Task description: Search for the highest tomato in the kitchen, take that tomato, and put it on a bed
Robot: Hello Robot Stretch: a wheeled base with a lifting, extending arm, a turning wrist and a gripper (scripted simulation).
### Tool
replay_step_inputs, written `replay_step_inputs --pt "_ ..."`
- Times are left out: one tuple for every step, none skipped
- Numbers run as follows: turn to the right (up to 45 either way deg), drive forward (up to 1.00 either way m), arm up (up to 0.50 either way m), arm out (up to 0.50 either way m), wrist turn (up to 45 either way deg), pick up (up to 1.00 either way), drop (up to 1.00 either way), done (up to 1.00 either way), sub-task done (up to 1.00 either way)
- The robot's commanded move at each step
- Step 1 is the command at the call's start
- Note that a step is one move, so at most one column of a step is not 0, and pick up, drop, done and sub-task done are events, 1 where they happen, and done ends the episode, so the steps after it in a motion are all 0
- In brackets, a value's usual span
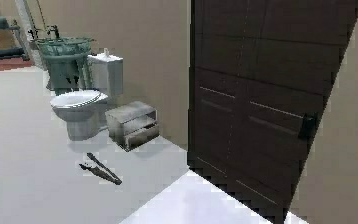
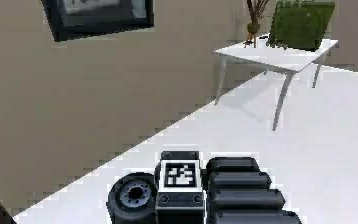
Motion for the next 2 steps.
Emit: replay_step_inputs --pt "-39.0 0.0 0.0 0.0 0.0 0.0 0.0 0.0 0.0" --pt "-3.0 0.0 0.0 0.0 0.0 0.0 0.0 0.0 0.0"
